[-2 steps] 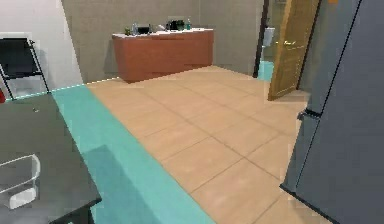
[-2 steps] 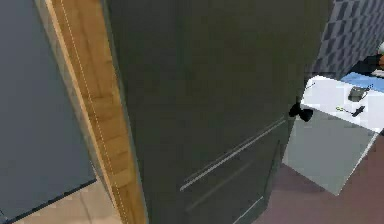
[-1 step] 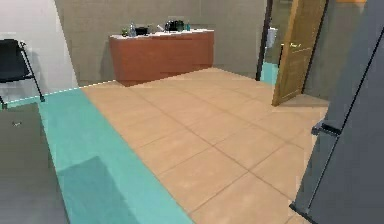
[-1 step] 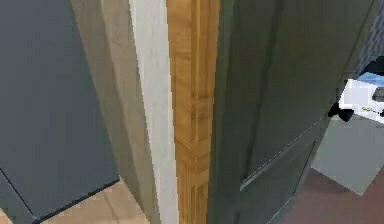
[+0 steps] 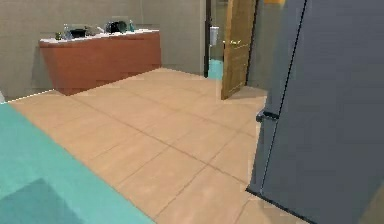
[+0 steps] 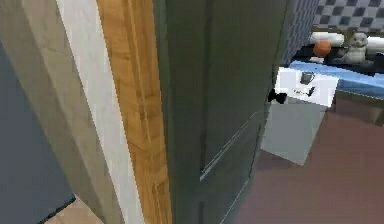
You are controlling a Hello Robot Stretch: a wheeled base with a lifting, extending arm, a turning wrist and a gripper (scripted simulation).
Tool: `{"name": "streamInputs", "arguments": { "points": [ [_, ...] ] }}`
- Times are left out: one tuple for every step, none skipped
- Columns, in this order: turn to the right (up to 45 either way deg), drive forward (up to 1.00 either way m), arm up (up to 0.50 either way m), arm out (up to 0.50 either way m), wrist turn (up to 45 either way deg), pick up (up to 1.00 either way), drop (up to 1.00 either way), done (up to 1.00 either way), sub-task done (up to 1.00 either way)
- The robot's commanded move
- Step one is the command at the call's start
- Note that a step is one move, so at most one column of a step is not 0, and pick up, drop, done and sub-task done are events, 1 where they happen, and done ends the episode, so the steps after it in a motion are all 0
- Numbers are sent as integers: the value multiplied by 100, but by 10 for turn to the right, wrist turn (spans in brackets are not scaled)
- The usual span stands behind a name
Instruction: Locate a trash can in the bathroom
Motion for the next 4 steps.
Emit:
{"name": "streamInputs", "arguments": {
  "points": [
    [0,100,0,0,0,0,0,0,0],
    [0,100,0,0,0,0,0,0,0],
    [30,0,0,0,0,0,0,0,0],
    [-60,0,0,0,0,0,0,0,0]
  ]
}}
